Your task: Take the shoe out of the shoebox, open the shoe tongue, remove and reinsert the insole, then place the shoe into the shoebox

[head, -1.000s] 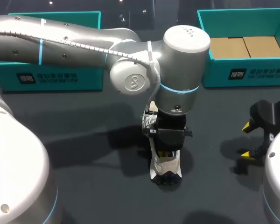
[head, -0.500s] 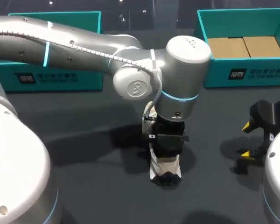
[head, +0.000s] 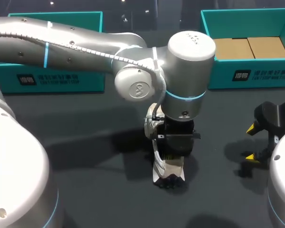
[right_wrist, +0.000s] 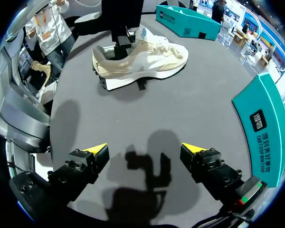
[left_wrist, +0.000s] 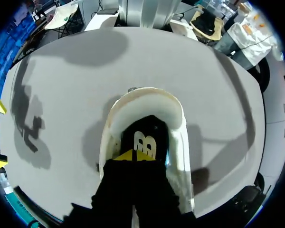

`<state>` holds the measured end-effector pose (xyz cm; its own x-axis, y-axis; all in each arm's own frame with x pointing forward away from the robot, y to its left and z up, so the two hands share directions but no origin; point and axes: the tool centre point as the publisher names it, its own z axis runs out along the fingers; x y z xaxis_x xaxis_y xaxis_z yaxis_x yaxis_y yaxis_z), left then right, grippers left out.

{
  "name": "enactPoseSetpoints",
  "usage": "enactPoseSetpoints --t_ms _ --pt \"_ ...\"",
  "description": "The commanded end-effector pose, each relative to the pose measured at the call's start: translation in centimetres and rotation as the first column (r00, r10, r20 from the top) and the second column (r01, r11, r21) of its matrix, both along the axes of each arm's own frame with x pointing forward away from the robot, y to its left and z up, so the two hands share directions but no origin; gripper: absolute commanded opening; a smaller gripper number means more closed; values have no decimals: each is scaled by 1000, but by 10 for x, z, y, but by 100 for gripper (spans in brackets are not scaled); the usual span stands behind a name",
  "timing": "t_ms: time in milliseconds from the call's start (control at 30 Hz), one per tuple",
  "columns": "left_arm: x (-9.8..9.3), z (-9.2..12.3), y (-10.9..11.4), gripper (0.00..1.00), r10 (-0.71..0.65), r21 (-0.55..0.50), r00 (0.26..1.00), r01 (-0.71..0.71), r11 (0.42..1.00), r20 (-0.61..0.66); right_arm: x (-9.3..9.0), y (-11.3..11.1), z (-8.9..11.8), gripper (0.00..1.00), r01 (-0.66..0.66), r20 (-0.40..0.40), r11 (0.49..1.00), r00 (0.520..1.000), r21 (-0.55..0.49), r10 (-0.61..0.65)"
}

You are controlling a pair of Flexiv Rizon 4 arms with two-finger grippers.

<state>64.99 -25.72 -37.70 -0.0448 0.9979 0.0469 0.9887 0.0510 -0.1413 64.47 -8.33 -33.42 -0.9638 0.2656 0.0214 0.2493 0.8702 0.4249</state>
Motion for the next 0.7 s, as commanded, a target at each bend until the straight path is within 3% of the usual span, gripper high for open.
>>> enactPoseSetpoints --t_ms 33,233,500,567,700 --pt "-4 23 19 0 11 -89 999 -8 996 40 -3 0 1 100 2 3 1000 1000 -2 -2" --pt "4 28 16 0 17 -141 992 0 990 122 -3 0 1 100 2 3 1000 1000 -2 -2" --pt "12 29 11 0 8 -125 988 11 992 153 -3 0 1 100 2 3 1000 1000 -2 -2" --pt "10 28 10 9 -1 -118 988 19 993 153 -3 0 1 100 2 3 1000 1000 -2 -2" --pt "10 24 8 18 -13 -102 988 29 994 156 -3 0 1 100 2 3 1000 1000 -2 -2"
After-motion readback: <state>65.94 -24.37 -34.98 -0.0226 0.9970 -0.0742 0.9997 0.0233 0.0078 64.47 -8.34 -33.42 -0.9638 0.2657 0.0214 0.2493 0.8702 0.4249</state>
